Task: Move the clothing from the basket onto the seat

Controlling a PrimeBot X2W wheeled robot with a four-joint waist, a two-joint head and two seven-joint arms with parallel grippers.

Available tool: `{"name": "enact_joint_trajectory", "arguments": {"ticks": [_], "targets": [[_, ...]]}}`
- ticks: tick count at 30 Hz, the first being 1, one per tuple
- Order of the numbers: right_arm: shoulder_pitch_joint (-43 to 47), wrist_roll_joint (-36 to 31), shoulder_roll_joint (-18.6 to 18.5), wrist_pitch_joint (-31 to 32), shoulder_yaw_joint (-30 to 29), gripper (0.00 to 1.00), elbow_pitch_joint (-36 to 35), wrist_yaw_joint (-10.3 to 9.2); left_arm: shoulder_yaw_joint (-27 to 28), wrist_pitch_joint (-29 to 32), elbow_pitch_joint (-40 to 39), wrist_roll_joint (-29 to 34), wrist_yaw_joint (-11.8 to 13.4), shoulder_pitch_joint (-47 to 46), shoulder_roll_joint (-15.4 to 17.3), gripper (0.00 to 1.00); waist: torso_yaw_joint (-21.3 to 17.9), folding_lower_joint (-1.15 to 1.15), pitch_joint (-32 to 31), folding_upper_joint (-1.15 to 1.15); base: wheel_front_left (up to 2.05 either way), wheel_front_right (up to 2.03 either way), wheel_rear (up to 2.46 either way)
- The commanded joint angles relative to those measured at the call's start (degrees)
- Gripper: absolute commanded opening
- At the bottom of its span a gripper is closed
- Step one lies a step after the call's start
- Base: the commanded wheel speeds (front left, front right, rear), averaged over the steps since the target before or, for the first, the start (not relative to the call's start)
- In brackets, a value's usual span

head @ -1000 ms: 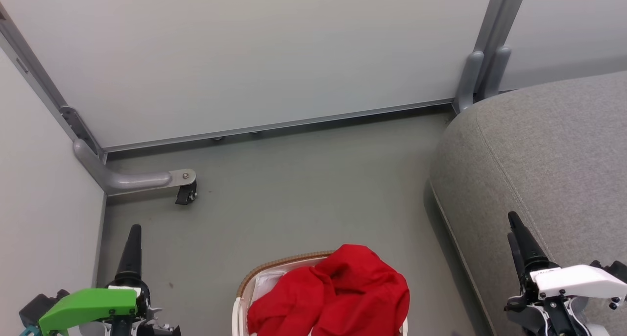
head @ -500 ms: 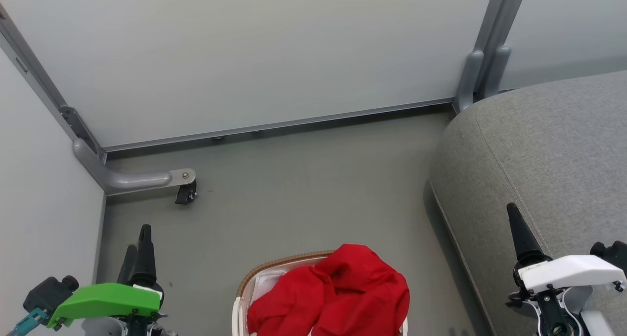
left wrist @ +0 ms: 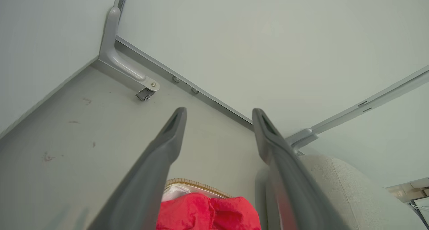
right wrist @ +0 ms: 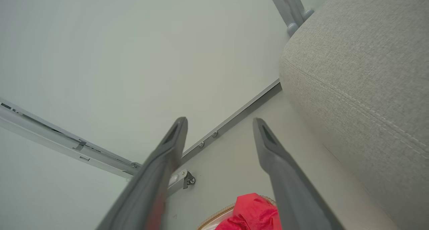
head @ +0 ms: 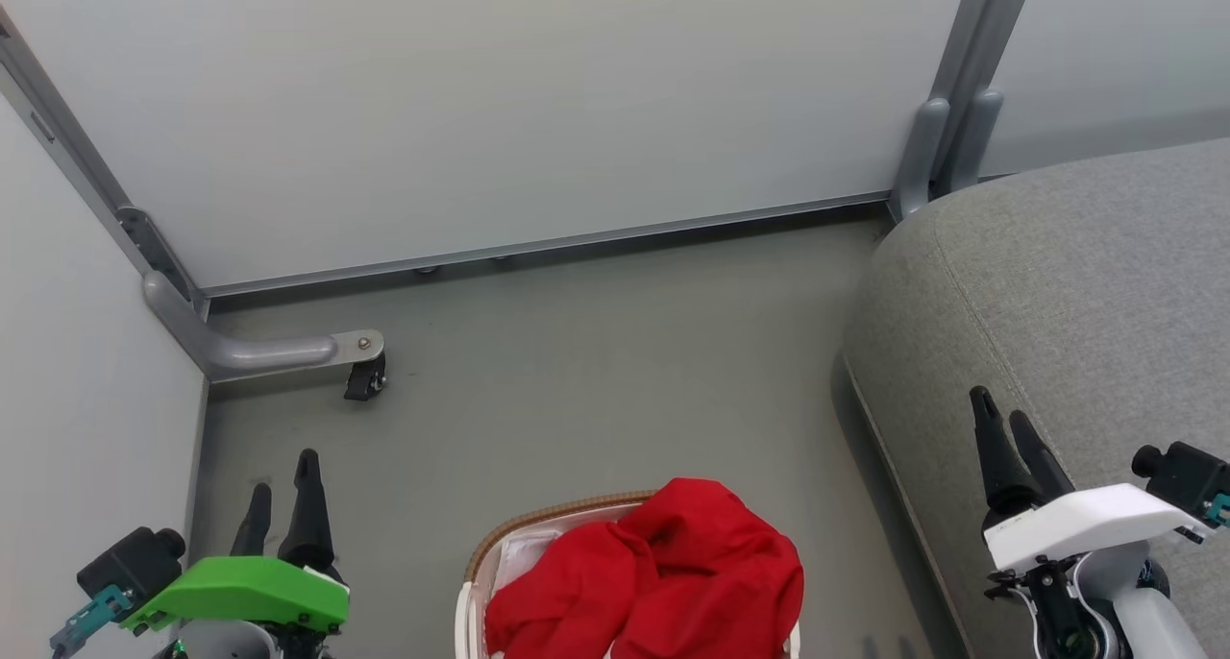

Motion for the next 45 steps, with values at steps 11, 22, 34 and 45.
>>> {"name": "enact_joint_trajectory", "arguments": {"ticks": [11,22,34,45], "targets": [[-1.3,-10.48,-0.76,-2.43,1.26,1.0,-0.2,0.02,-2.42,-2.52,-0.06,9.7,1.74,-0.86,1.28,1.0,0.11,0.0,-0.01,0.0,0.0,0.0,0.0],[-1.48,-18.15,-1.11,-4.19,2.44,1.0,0.28,0.02,-3.86,-4.31,0.8,16.61,2.72,-0.59,1.72,1.0,0.2,0.0,-0.12,0.0,0.0,0.0,0.0],[-1.12,-25.41,-1.01,-6.0,2.94,1.0,0.89,0.03,-4.28,-6.09,1.35,23.19,3.06,0.36,1.23,1.0,0.43,0.0,-0.34,0.0,0.0,0.0,0.0],[-0.2,-31.23,-0.72,-7.41,3.45,1.0,1.63,0.02,-4.14,-7.59,1.05,28.81,2.52,1.42,0.46,1.0,0.42,0.0,-0.55,0.0,0.0,0.0,0.0]]}}
